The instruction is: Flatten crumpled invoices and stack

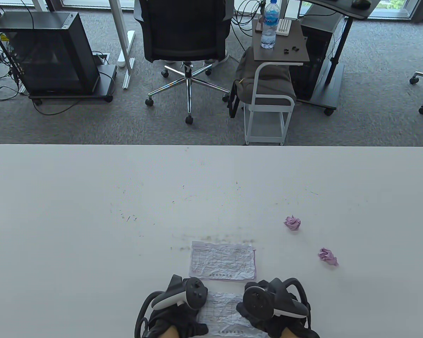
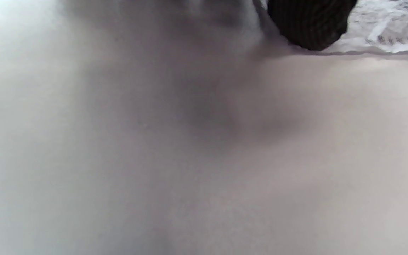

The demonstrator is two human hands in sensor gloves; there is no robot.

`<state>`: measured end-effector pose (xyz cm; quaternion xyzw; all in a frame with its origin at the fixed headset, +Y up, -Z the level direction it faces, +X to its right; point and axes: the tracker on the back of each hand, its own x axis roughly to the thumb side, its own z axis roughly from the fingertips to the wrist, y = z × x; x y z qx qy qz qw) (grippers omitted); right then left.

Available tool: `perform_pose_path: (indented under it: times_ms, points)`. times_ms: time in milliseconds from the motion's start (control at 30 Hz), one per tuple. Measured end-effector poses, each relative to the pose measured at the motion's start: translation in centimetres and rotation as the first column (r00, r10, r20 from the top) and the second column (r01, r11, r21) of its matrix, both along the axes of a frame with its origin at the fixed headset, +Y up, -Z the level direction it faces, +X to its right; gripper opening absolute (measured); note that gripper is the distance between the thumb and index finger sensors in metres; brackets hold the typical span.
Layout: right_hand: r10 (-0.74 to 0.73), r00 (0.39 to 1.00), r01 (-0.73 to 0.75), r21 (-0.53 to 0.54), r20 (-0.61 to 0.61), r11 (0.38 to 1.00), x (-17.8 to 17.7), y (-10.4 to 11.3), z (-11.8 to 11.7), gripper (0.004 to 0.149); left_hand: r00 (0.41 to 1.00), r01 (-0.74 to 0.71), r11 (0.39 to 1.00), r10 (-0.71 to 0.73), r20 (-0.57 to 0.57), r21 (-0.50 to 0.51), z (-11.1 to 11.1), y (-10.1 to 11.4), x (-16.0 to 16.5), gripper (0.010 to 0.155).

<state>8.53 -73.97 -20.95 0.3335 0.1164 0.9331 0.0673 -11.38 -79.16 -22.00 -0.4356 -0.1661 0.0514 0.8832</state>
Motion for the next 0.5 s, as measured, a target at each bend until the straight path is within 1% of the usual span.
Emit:
perform_pose_path:
  times_ms: [33,100,200,233,300,333,367,433,500]
  points:
    - [-0.002,0.997,-0.001,-0.036,-0.071,0.999,-1.1,-0.2,0.4,0.041,1.0,-0.001,1.0,0.001,-0.001,0.0,0.0,0.0,0.0,0.087]
    - [0.004,0.987,-0.018,-0.08,-0.164,0.997,-2.8,-0.6,1.2,0.044,1.0,-0.001,1.0,0.001,0.0,0.001,0.0,0.0,0.0,0.087]
    - [0.031,0.966,-0.057,-0.098,-0.255,0.994,-4.6,-1.3,2.0,0.047,1.0,-0.002,1.0,0.002,0.001,0.001,0.0,0.0,0.0,0.087]
    - [0.062,0.959,-0.1,-0.126,-0.277,0.987,-5.1,-1.7,2.3,0.048,1.0,0.0,1.0,0.0,0.001,0.0,0.0,0.0,0.0,0.087]
    - [0.125,0.946,-0.183,-0.173,-0.299,0.968,-5.4,-2.7,2.6,0.05,1.0,0.0,1.0,0.0,0.002,0.0,0.0,0.0,0.0,0.087]
    - [0.141,0.945,-0.197,-0.168,-0.296,0.966,-5.3,-2.8,2.6,0.05,1.0,-0.001,1.0,0.001,0.001,0.0,0.0,0.0,0.0,0.087]
    - [0.121,0.948,-0.172,-0.156,-0.293,0.973,-5.2,-2.7,2.5,0.05,1.0,-0.001,1.0,0.001,0.001,0.0,0.0,0.0,0.0,0.087]
    - [0.121,0.956,-0.18,-0.206,-0.268,0.962,-5.0,-2.7,2.2,0.048,1.0,0.003,1.0,-0.003,0.001,-0.002,-0.1,0.0,0.1,0.087]
    - [0.121,0.96,-0.176,-0.209,-0.251,0.962,-5.0,-2.5,2.0,0.045,1.0,0.002,1.0,-0.002,0.0,-0.001,-0.1,0.0,0.1,0.087]
